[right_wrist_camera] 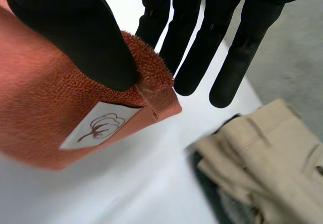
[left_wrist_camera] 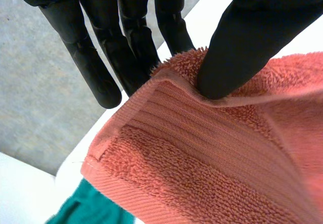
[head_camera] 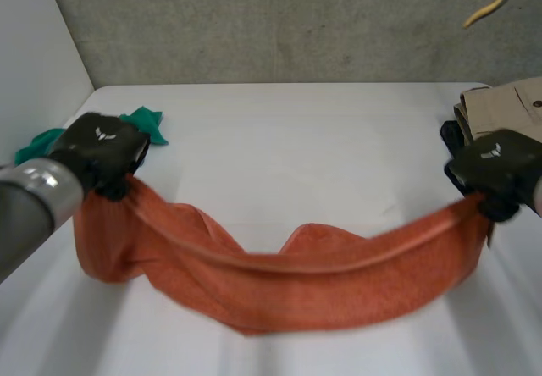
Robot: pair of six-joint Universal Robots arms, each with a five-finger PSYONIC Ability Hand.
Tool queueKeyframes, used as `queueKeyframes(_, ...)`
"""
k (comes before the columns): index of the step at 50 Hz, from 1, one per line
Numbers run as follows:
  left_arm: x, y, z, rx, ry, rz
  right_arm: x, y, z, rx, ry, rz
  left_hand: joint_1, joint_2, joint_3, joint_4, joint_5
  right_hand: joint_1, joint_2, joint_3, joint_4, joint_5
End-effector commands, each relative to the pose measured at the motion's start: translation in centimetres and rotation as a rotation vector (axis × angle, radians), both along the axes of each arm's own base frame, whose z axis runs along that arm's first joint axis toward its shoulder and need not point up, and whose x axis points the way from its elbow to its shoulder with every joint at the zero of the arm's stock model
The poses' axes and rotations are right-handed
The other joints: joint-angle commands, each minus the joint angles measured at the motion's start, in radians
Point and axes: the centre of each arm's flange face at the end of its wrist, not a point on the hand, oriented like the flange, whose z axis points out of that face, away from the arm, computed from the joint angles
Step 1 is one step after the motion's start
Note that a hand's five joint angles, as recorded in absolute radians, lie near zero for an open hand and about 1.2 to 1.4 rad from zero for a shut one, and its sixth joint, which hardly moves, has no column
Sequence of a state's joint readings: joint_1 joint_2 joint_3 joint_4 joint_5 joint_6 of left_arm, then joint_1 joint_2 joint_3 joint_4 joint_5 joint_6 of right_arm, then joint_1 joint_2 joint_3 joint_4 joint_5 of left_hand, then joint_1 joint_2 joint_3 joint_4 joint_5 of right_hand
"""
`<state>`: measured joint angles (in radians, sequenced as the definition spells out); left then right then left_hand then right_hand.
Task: Fold the laundry.
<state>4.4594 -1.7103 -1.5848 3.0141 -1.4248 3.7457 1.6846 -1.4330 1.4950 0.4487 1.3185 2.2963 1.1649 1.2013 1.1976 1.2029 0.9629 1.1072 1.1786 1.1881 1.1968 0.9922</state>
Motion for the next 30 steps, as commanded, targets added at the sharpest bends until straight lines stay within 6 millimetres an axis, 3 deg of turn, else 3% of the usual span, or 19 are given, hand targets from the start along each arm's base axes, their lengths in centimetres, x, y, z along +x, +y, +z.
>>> queueKeyframes(1, -2.2, -8.2, 5.3, -0.356, 0.067, 0.029, 2.4, -8.0, 5.3, -0.368, -0.246, -0.152, 0.231, 0.195, 0.199, 0.193, 0.259, 0.289, 0.218, 0.208, 0.199, 0.23)
queueKeyframes(2, -2.8, -9.3, 8.1, -0.493, 0.126, 0.032, 2.4, -8.7, 6.3, -0.43, -0.282, -0.161, 0.231, 0.195, 0.199, 0.193, 0.259, 0.289, 0.218, 0.208, 0.199, 0.23)
queueKeyframes(5, -3.8, -9.8, 12.4, -0.699, 0.238, 0.019, 2.5, -10.7, 10.0, -0.686, -0.436, -0.168, 0.231, 0.195, 0.199, 0.193, 0.259, 0.289, 0.218, 0.208, 0.199, 0.23)
queueKeyframes(7, -4.0, -10.1, 15.9, -0.91, 0.364, 0.004, 2.5, -11.4, 11.4, -0.8, -0.502, -0.157, 0.231, 0.195, 0.199, 0.193, 0.259, 0.289, 0.218, 0.208, 0.199, 0.23)
queueKeyframes(10, -3.7, -10.0, 18.6, -1.081, 0.485, -0.012, 2.4, -11.8, 13.8, -0.994, -0.604, -0.137, 0.231, 0.195, 0.199, 0.193, 0.259, 0.289, 0.218, 0.208, 0.199, 0.23)
queueKeyframes(12, -3.7, -9.9, 19.0, -1.109, 0.515, -0.008, 2.6, -11.7, 14.2, -1.038, -0.62, -0.135, 0.231, 0.195, 0.199, 0.193, 0.259, 0.289, 0.218, 0.208, 0.199, 0.23)
queueKeyframes(15, -3.3, -10.6, 18.2, -1.066, 0.511, 0.026, 2.7, -11.6, 14.3, -1.038, -0.622, -0.13, 0.231, 0.195, 0.199, 0.193, 0.259, 0.289, 0.218, 0.208, 0.199, 0.23)
queueKeyframes(20, -2.5, -12.1, 14.5, -0.903, 0.456, 0.078, 2.4, -12.1, 13.1, -1.002, -0.605, -0.145, 0.231, 0.195, 0.199, 0.193, 0.259, 0.289, 0.218, 0.208, 0.199, 0.23)
queueKeyframes(26, -2.4, -12.8, 8.1, -0.709, 0.388, 0.114, 2.8, -12.9, 9.3, -0.874, -0.56, -0.149, 0.231, 0.195, 0.199, 0.193, 0.259, 0.289, 0.218, 0.208, 0.199, 0.23)
queueKeyframes(30, -2.4, -12.4, 2.9, -0.565, 0.335, 0.118, 3.2, -13.3, 4.9, -0.696, -0.507, -0.13, 0.231, 0.195, 0.199, 0.193, 0.259, 0.289, 0.218, 0.208, 0.199, 0.23)
